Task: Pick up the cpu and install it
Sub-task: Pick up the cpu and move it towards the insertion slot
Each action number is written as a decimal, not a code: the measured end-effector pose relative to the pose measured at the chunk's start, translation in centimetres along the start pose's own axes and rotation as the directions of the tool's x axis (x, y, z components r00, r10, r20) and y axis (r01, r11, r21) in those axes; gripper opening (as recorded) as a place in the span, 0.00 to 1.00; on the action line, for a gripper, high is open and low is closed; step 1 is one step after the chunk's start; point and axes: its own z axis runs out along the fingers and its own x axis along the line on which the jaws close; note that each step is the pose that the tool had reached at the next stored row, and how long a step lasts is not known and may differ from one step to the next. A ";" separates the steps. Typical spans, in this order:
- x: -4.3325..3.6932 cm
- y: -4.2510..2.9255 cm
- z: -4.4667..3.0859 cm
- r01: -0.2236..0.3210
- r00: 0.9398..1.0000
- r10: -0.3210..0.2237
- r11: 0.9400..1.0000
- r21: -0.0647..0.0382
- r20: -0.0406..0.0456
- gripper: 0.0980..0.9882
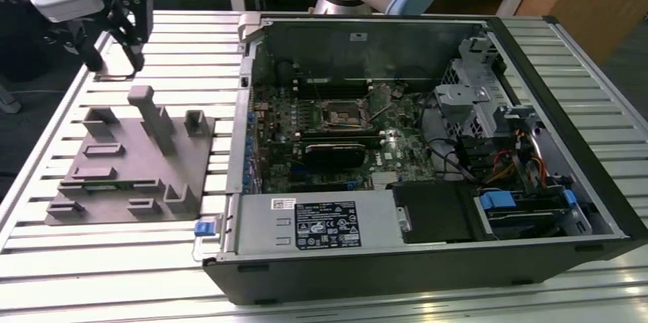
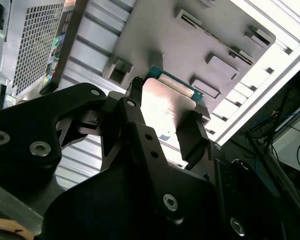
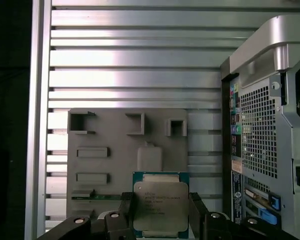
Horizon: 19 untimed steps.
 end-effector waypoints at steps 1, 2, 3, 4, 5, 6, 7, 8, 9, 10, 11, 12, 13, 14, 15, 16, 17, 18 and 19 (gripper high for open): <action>-0.31 0.00 0.00 0.000 1.000 0.000 1.000 0.000 0.000 0.48; -0.65 0.01 0.00 0.000 1.000 0.000 1.000 0.000 0.000 0.48; -0.98 0.02 0.00 0.000 1.000 0.000 1.000 0.000 0.000 0.48; -1.29 0.02 0.00 0.000 1.000 0.000 1.000 0.000 0.000 0.48; -1.56 0.02 0.01 0.000 1.000 0.000 1.000 0.000 0.000 0.48; -1.82 0.03 0.02 0.000 1.000 0.000 1.000 0.000 0.000 0.48; -2.10 0.03 0.02 0.000 1.000 0.000 1.000 0.000 0.000 0.48; -2.39 0.03 0.02 0.000 1.000 0.000 1.000 0.000 0.000 0.48; -2.68 0.04 0.02 0.000 1.000 0.000 1.000 0.000 0.000 0.48; -2.99 0.04 0.03 0.000 1.000 0.000 1.000 0.000 0.000 0.48; -3.27 0.04 0.02 0.000 1.000 0.000 1.000 0.000 0.000 0.48; -3.57 0.05 0.03 0.000 1.000 0.000 1.000 0.000 0.000 0.48; -3.84 0.05 0.04 0.000 1.000 0.000 1.000 0.000 0.000 0.48; -4.11 0.05 0.04 0.000 1.000 0.000 1.000 0.000 0.000 0.48; -4.36 0.06 0.04 0.000 1.000 0.000 1.000 0.000 0.000 0.48; -4.62 0.06 0.04 0.000 1.000 0.000 1.000 0.000 0.000 0.48; -4.87 0.06 0.05 0.000 1.000 0.000 1.000 0.000 0.000 0.48; -5.14 0.06 0.05 0.000 1.000 0.000 1.000 0.000 0.000 0.48; -5.41 0.07 0.05 0.000 1.000 0.000 1.000 0.000 0.000 0.48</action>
